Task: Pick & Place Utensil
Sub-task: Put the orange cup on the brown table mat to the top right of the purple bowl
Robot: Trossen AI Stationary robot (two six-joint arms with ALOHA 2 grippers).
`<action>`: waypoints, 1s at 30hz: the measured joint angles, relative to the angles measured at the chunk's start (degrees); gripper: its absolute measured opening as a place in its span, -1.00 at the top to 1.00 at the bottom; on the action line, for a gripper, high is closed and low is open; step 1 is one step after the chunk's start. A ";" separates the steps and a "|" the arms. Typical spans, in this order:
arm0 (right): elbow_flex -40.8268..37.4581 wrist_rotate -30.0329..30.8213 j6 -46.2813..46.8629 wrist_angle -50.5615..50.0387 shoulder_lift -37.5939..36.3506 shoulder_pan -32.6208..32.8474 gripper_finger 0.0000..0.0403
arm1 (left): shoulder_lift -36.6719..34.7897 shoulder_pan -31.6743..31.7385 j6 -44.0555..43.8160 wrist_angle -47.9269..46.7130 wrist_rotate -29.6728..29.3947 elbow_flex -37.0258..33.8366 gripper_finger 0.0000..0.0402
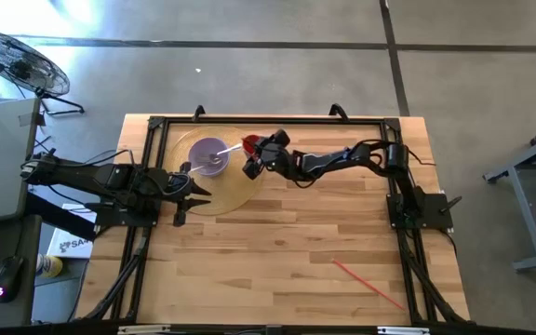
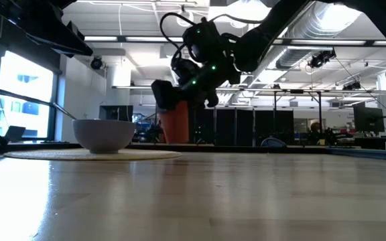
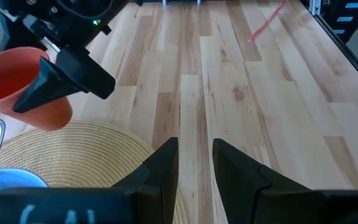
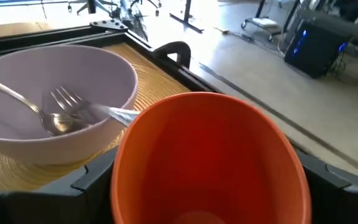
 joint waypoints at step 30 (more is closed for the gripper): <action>-10.34 -14.06 -2.58 17.83 0.00 0.81 -0.58 | 0.07 0.00 -0.14 1.96 -0.33 0.02 0.52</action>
